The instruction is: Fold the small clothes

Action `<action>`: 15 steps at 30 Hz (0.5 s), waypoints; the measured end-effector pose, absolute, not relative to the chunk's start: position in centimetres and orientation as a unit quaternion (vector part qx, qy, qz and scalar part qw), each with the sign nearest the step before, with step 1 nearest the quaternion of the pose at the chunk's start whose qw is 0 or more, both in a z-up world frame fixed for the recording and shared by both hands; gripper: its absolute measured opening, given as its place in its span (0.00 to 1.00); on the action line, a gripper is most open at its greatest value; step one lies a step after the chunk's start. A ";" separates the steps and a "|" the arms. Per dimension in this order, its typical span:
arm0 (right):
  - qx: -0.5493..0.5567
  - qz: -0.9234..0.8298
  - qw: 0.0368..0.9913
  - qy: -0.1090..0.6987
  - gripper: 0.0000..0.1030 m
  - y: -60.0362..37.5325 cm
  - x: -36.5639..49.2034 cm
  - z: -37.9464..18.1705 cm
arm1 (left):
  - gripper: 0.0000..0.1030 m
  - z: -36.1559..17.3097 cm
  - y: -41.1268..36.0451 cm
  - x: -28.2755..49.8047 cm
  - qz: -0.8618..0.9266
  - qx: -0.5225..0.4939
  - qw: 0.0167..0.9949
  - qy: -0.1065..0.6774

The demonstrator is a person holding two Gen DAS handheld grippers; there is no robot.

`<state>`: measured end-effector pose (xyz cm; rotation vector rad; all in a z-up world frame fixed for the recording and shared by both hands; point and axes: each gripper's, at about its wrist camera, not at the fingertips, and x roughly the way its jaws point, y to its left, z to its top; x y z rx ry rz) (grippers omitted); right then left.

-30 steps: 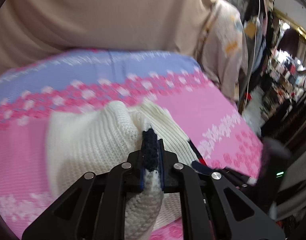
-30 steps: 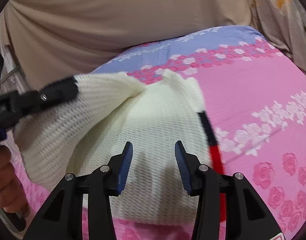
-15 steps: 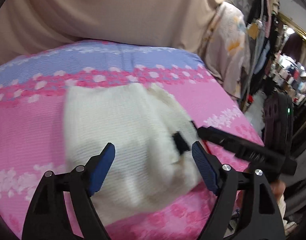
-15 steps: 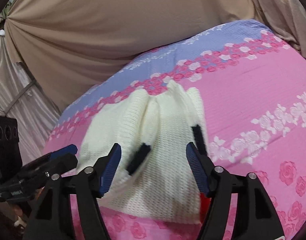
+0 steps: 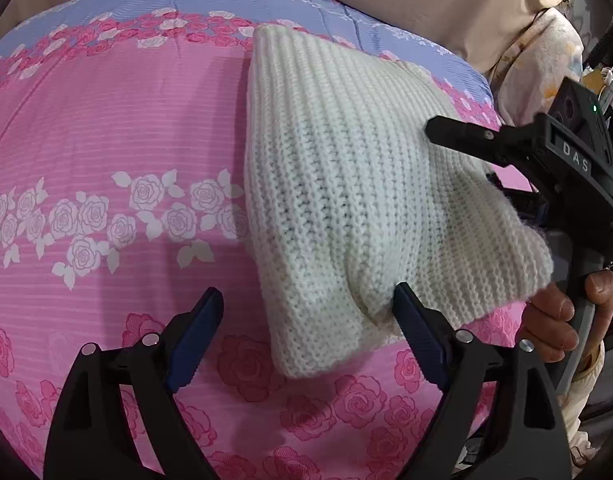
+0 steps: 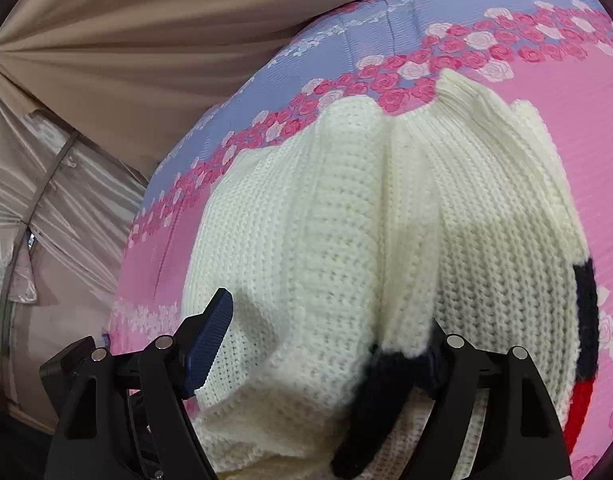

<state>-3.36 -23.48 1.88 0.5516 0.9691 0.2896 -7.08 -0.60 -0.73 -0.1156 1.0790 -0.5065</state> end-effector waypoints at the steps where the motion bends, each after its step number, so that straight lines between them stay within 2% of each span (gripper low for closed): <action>1: 0.250 0.137 0.843 0.457 0.68 -23.0 -3.2 2.4 | 0.81 -0.4 -0.7 -7.2 -0.237 -0.049 0.830 0.503; 2: 0.236 0.135 0.850 0.452 0.59 -22.5 -3.0 3.0 | 0.81 0.1 -0.7 -7.3 -0.235 -0.041 0.835 0.495; 3: 0.216 0.132 0.862 0.440 0.36 -22.0 -3.0 4.0 | 0.81 0.9 -0.8 -7.6 -0.231 -0.030 0.845 0.482; 4: 0.207 0.141 0.870 0.425 0.23 -21.8 -3.1 5.0 | 0.81 1.7 -0.9 -7.9 -0.228 -0.023 0.853 0.470; 8: 0.221 0.242 0.897 0.296 0.19 -23.2 -6.2 10.6 | 0.81 4.9 -1.0 -9.2 -0.236 -0.011 0.877 0.419; 10: 0.224 0.245 0.909 0.250 0.19 -25.5 -7.9 11.1 | 0.82 5.9 -1.4 -9.6 -0.251 -0.015 0.880 0.403; 12: 0.248 0.201 0.904 0.285 0.19 -28.1 -7.2 8.2 | 0.82 6.1 -2.3 -9.6 -0.263 -0.010 0.878 0.399; 15: 0.232 0.058 0.883 0.404 0.19 -30.5 -5.5 0.9 | 0.82 5.3 -3.8 -9.1 -0.274 -0.005 0.871 0.407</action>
